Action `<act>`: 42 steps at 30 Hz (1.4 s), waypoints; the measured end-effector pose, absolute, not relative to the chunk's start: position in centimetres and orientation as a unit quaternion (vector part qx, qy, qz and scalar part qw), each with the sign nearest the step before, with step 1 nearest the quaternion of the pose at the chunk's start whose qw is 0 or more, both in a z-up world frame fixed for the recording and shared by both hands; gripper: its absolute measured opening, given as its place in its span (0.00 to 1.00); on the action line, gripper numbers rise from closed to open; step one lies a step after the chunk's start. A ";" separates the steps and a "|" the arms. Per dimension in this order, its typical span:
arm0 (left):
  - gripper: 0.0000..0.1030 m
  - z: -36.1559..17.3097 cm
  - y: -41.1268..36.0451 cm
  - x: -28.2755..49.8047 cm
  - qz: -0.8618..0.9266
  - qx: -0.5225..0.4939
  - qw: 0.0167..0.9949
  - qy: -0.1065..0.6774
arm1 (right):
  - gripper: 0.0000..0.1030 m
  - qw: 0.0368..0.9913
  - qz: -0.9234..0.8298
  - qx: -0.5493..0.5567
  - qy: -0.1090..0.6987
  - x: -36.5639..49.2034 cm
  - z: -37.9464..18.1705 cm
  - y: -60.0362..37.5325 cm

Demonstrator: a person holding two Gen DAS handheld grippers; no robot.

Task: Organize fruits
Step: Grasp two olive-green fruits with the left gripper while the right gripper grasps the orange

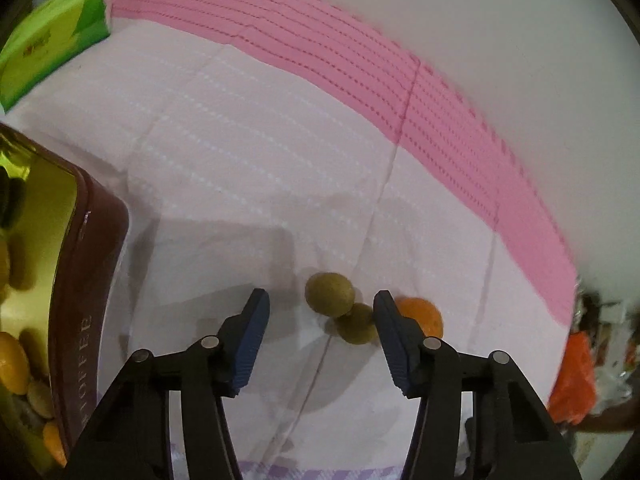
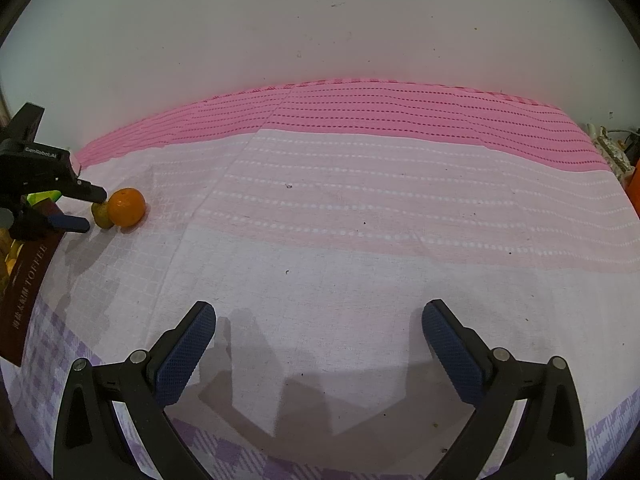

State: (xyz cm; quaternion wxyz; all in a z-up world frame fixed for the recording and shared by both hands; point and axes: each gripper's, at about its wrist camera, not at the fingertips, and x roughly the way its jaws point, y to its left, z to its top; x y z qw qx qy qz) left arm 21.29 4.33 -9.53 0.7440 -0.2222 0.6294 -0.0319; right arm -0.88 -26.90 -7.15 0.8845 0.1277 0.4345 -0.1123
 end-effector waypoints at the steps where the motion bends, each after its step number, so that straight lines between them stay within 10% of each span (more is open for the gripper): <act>1: 0.53 -9.6 4.1 21.5 -0.031 -0.220 0.742 0.633 | 1.00 0.884 -0.113 0.127 0.435 -0.9 -7.2 -26.9; 17: 0.48 -9.0 1.2 21.6 -0.033 -0.135 0.773 0.619 | 1.00 0.885 -0.112 0.129 0.434 -0.9 -7.1 -26.7; 21: 0.25 -9.1 -0.3 22.1 -0.061 -0.091 0.780 0.616 | 1.00 0.885 -0.112 0.128 0.434 -0.9 -7.1 -26.7; 30: 0.25 -8.2 0.9 18.8 -0.107 -0.069 0.799 0.587 | 0.99 0.885 -0.113 0.129 0.432 -0.9 -7.1 -26.9; 35: 0.25 -5.8 2.3 14.7 -0.114 -0.069 0.821 0.556 | 0.73 0.911 -0.063 0.141 0.383 -1.6 -5.6 -26.1; 42: 0.25 -3.3 3.4 11.7 -0.125 -0.083 0.830 0.537 | 0.72 0.920 0.074 0.083 0.375 4.6 -3.8 -19.2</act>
